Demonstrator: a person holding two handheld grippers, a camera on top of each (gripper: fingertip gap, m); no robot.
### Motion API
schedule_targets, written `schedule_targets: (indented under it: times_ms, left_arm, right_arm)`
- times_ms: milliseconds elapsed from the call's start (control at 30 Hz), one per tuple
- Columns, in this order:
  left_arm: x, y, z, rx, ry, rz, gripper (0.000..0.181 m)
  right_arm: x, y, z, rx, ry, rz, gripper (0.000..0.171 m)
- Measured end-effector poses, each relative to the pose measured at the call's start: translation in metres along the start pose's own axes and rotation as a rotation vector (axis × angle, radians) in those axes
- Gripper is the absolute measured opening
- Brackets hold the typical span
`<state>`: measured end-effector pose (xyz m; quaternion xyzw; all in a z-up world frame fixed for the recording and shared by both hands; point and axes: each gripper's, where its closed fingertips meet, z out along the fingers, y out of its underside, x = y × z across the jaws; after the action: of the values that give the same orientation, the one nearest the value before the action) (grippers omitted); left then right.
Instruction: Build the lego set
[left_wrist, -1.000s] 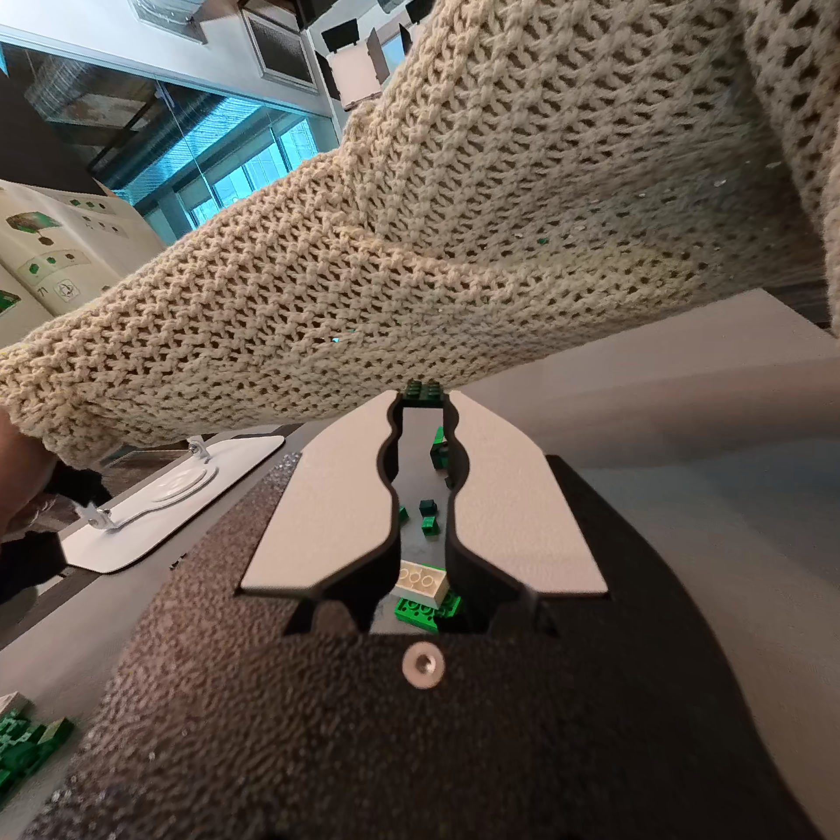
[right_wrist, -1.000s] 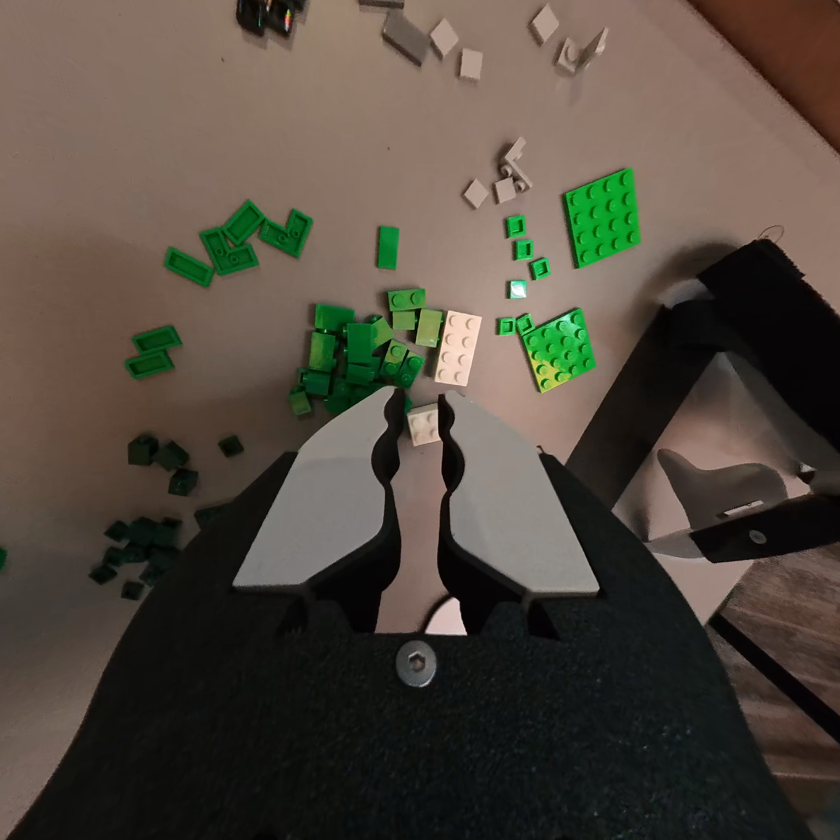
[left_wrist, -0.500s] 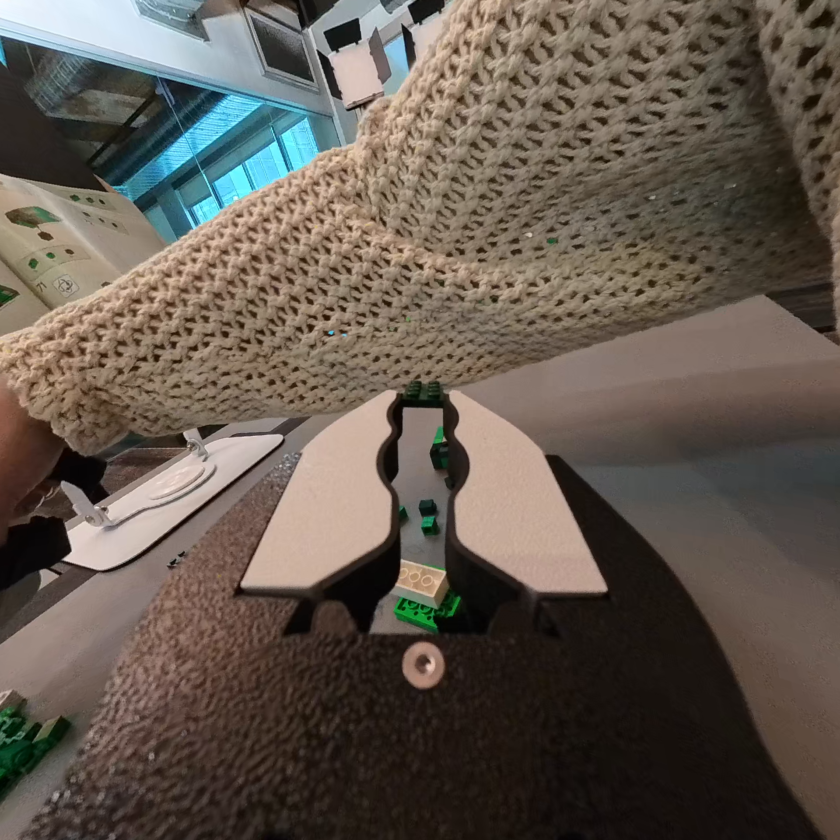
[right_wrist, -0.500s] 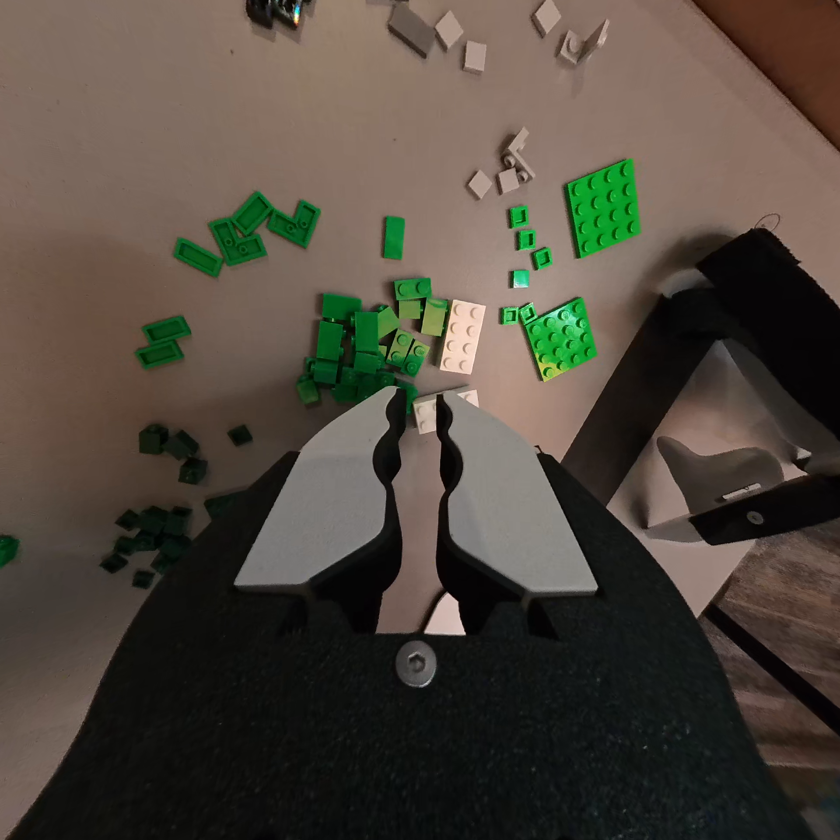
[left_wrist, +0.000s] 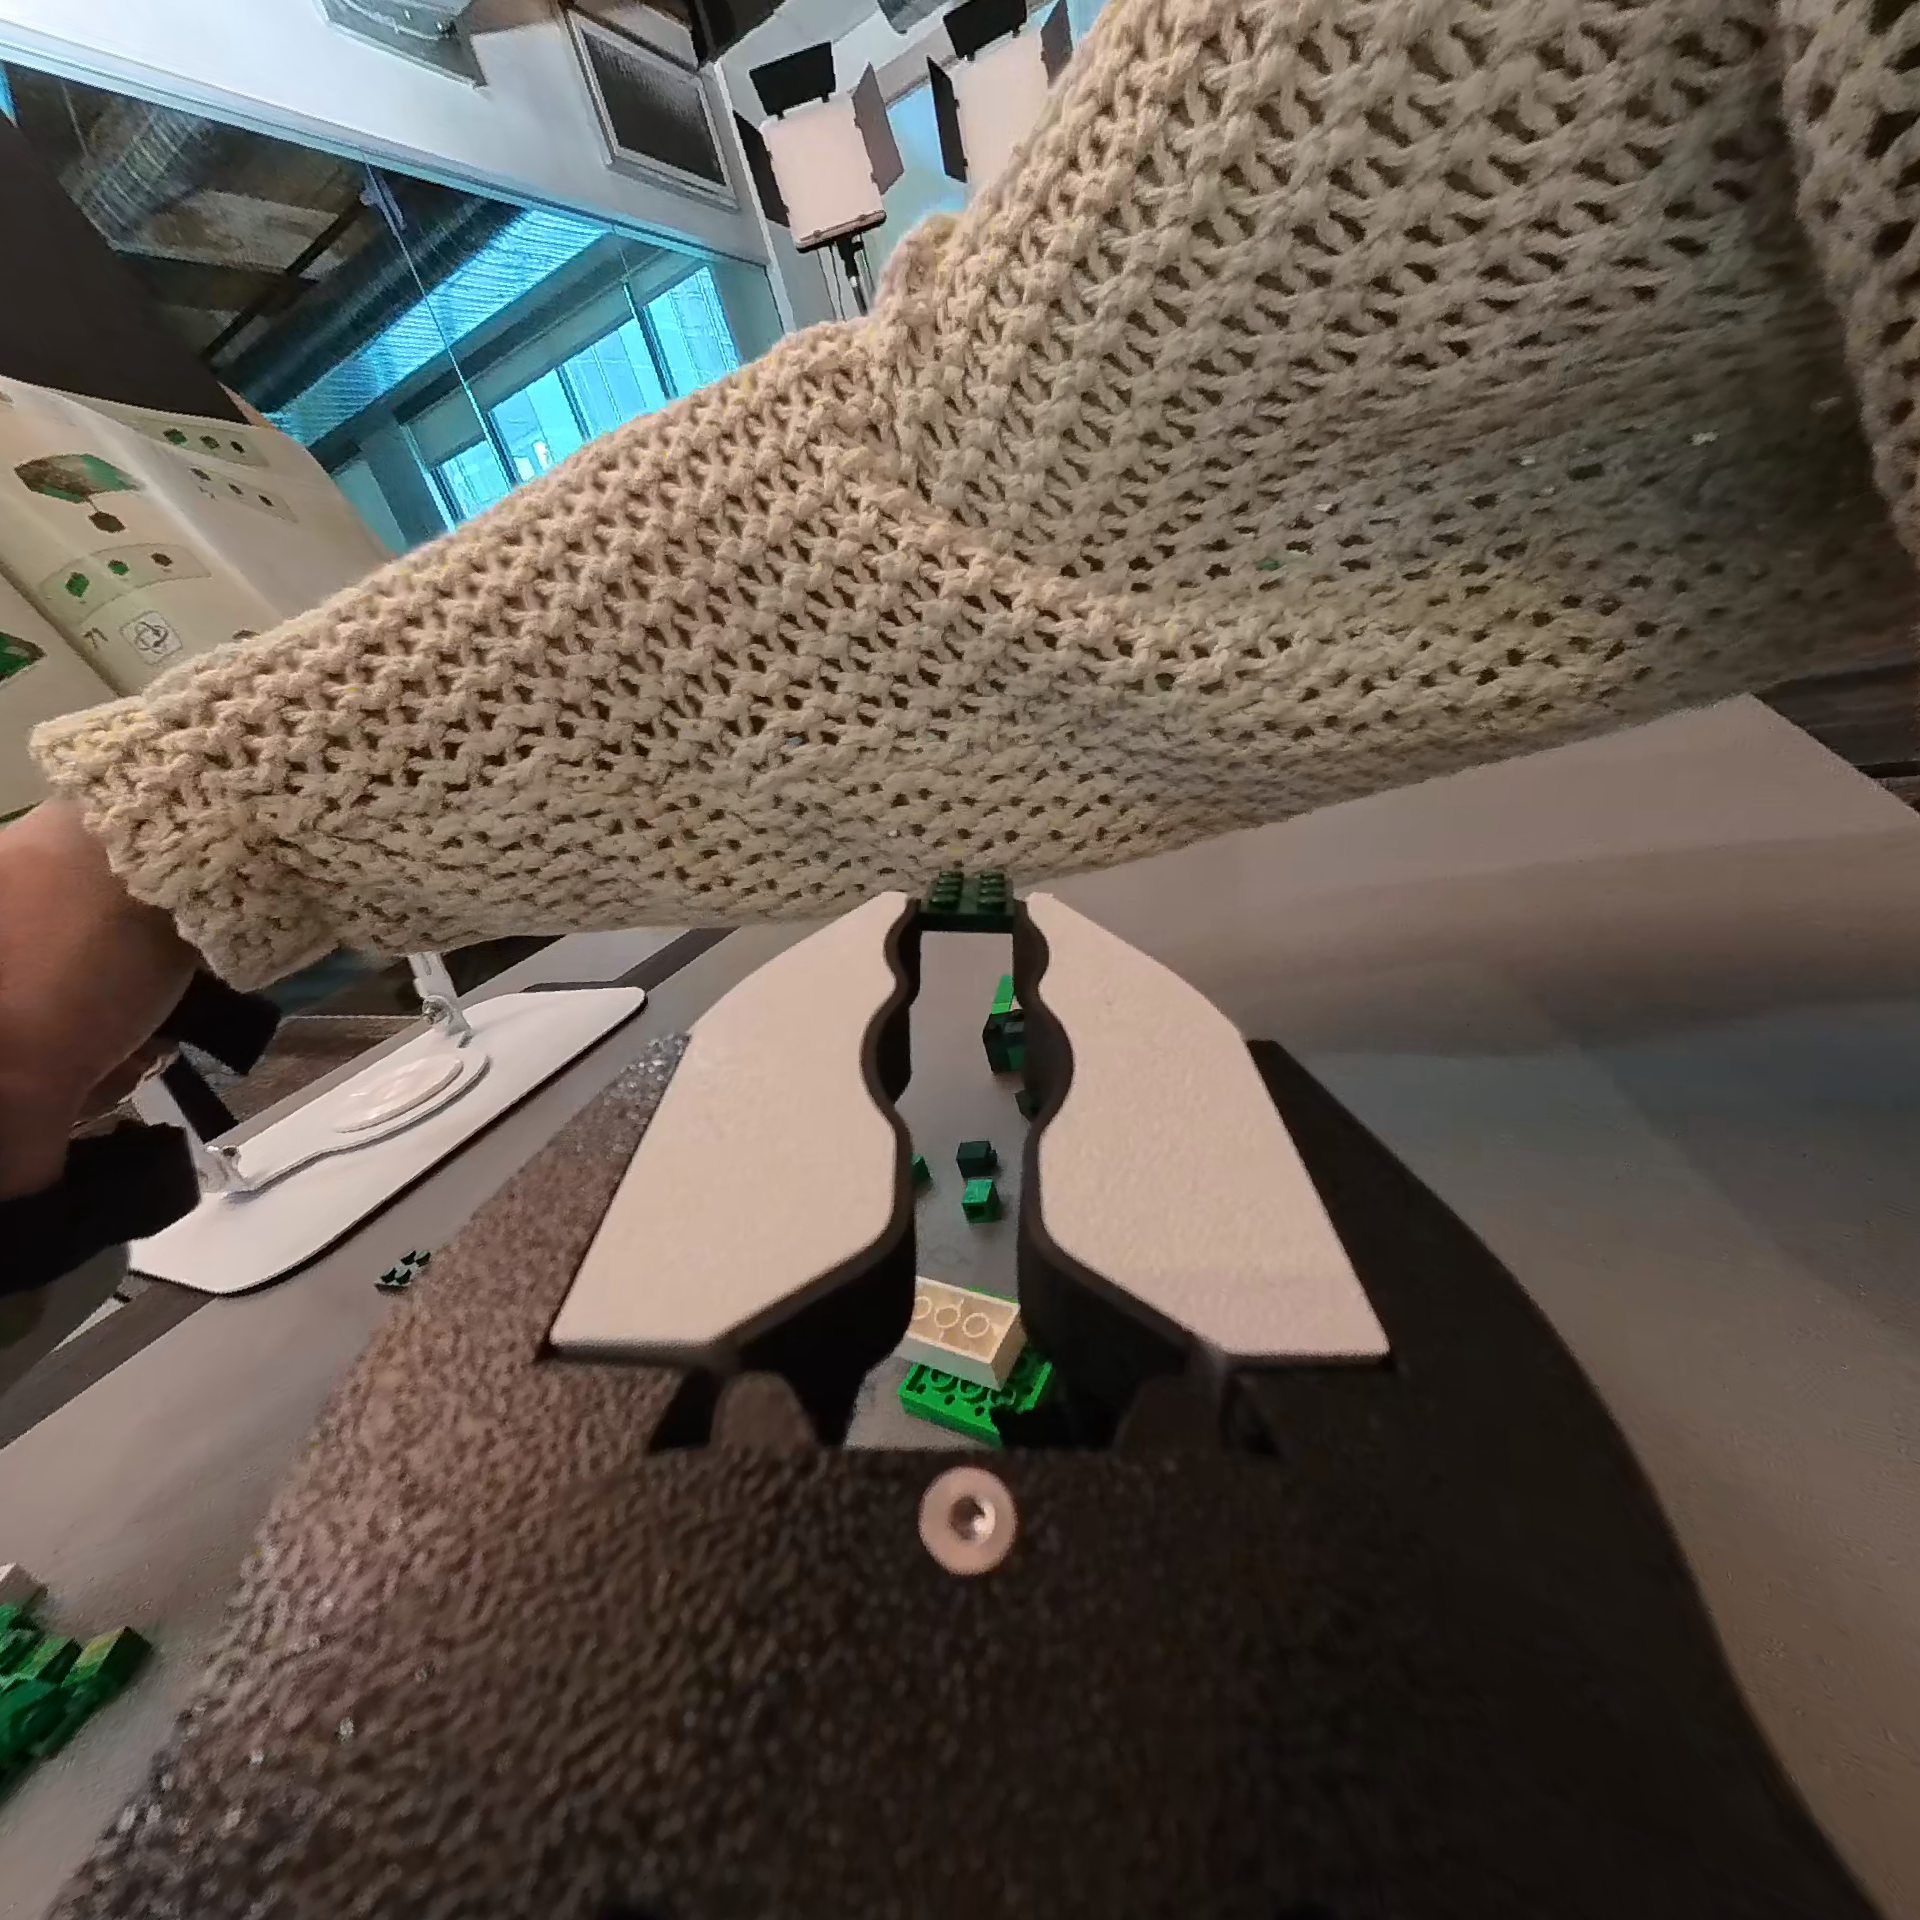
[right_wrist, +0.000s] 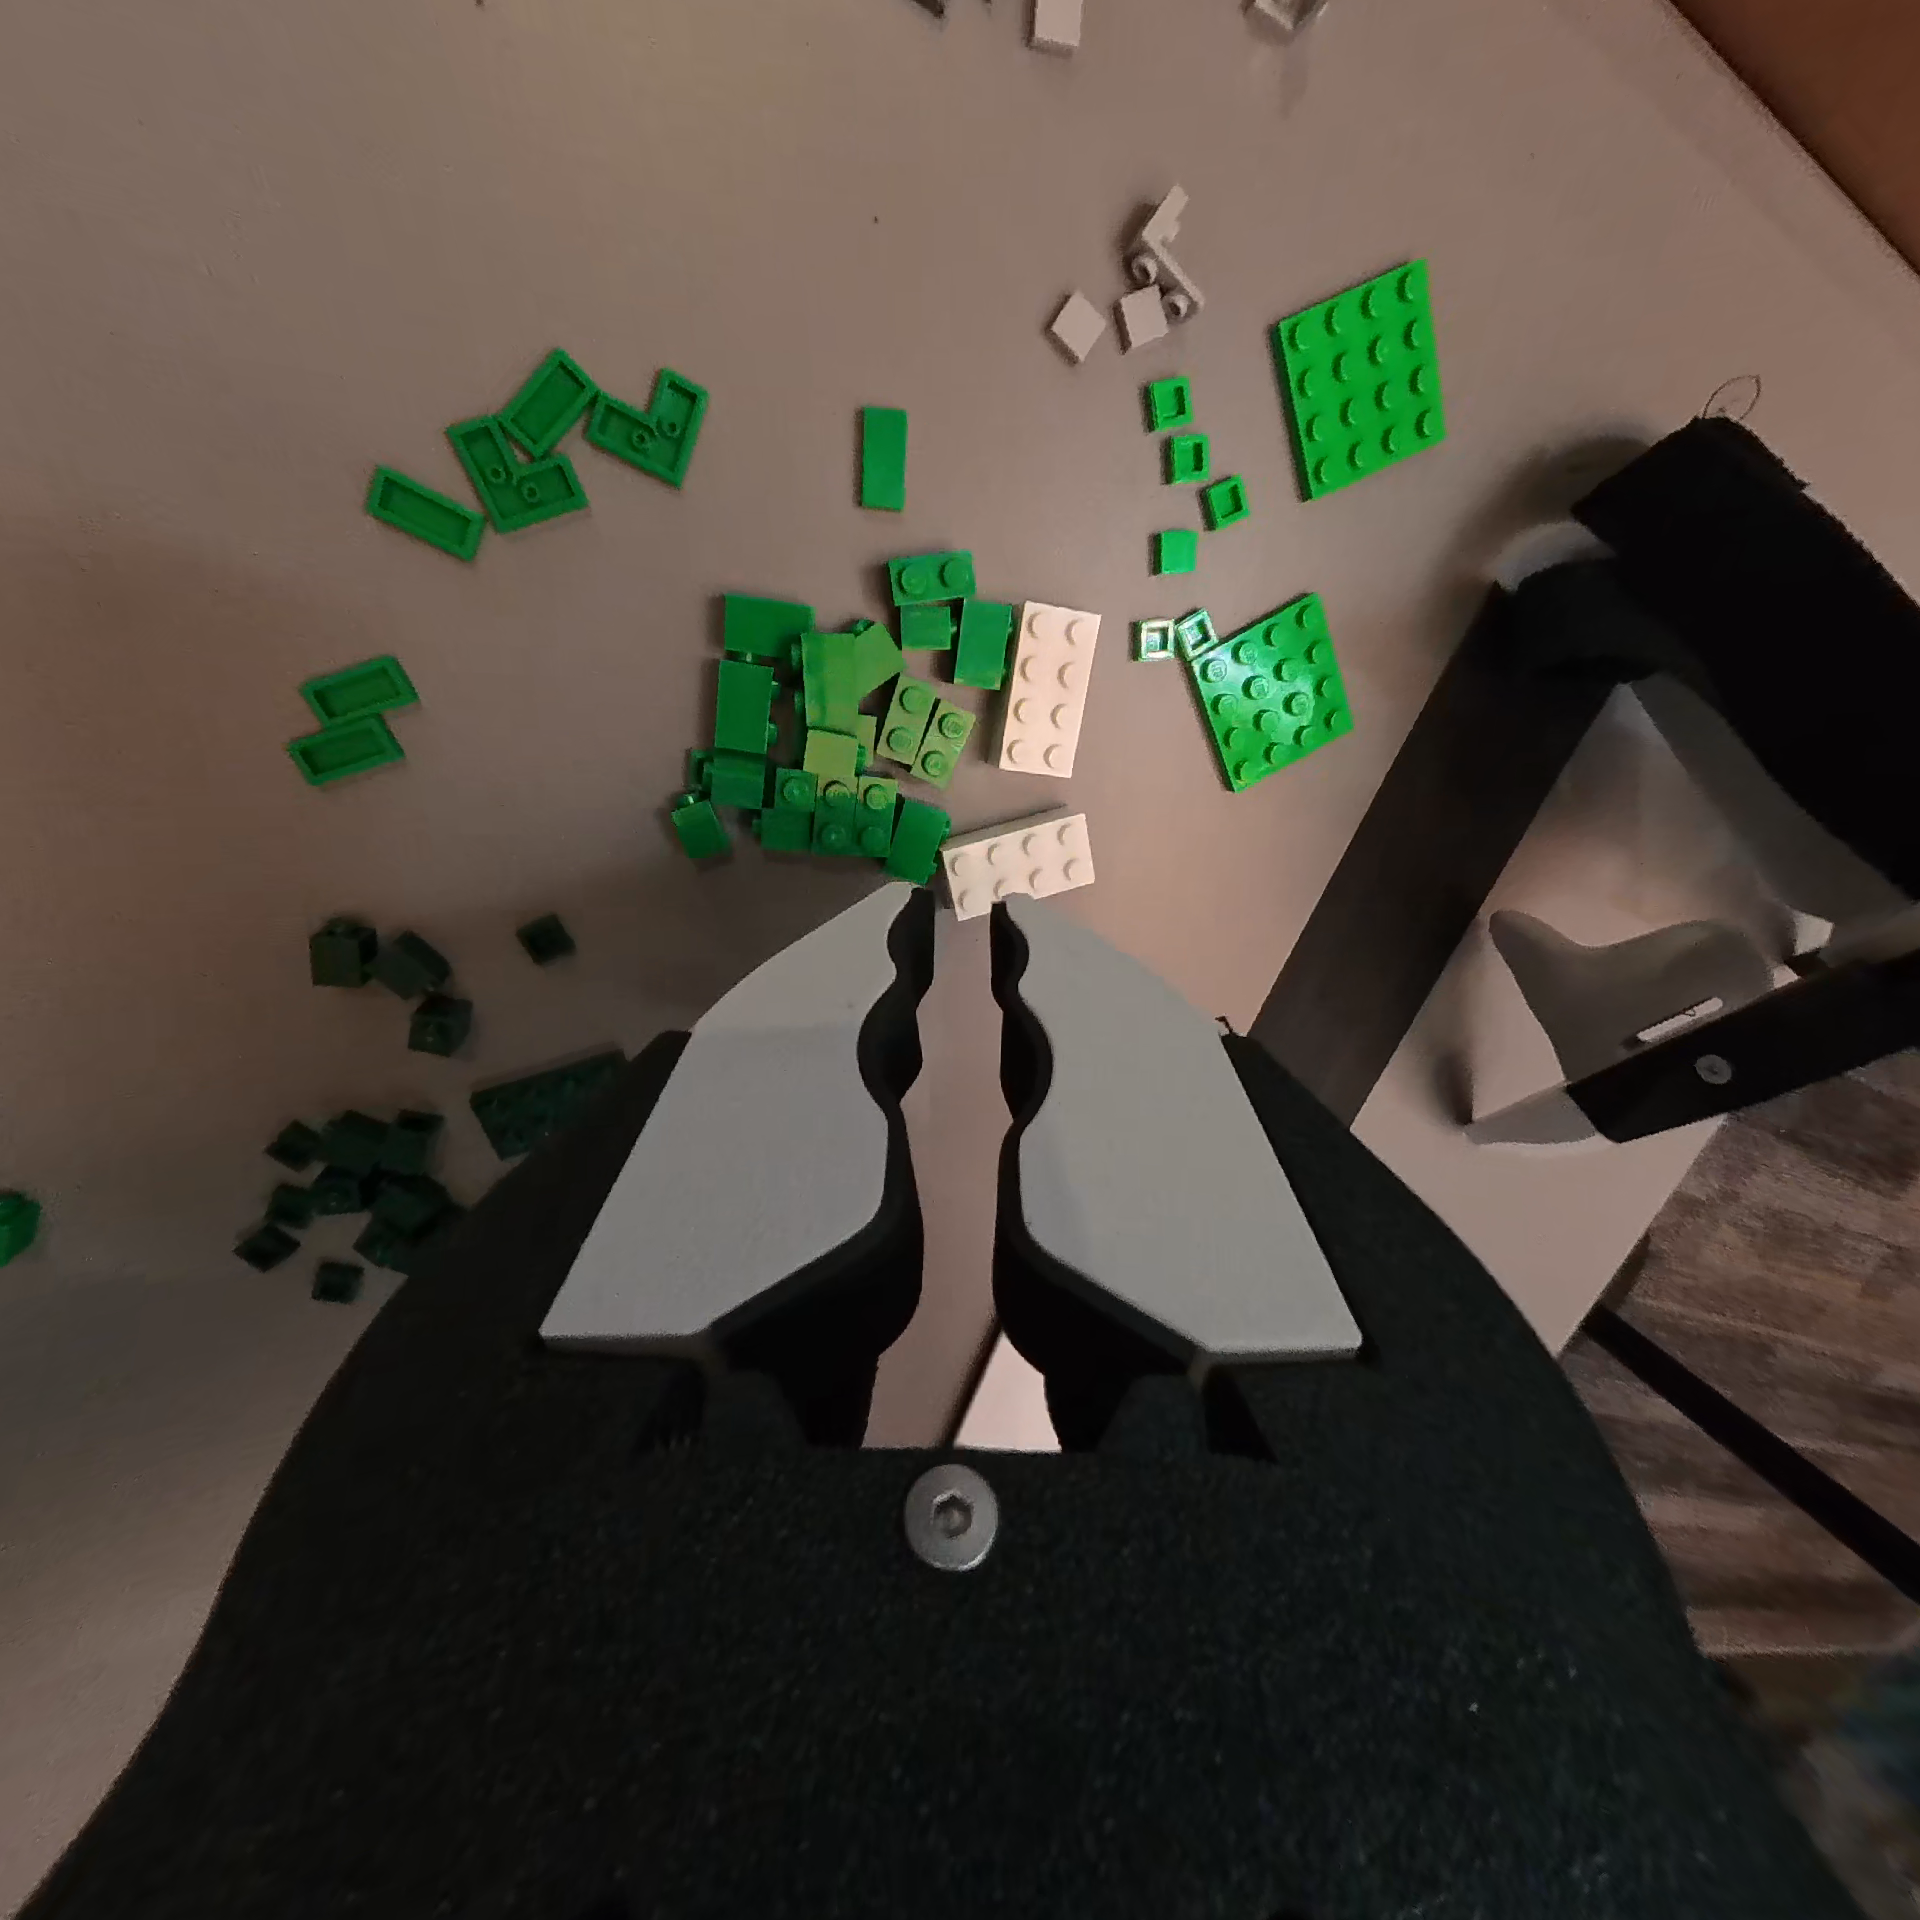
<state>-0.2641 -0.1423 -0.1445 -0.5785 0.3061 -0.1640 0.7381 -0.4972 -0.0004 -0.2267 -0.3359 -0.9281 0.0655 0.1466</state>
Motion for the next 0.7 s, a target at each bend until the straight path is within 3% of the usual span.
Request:
schedule_targets:
  times_ms: [433,700]
  left_arm:
    - [0.0,0.001,0.0,-0.003,0.001,-0.006,0.016]
    - [0.001,0.002,0.0,-0.009,0.008,-0.007,0.016]
  right_arm:
    - [0.0,0.009,-0.011,0.047,-0.009,0.049,0.008]
    - [-0.047,0.012,-0.017,0.079,-0.221,-0.041,0.01]
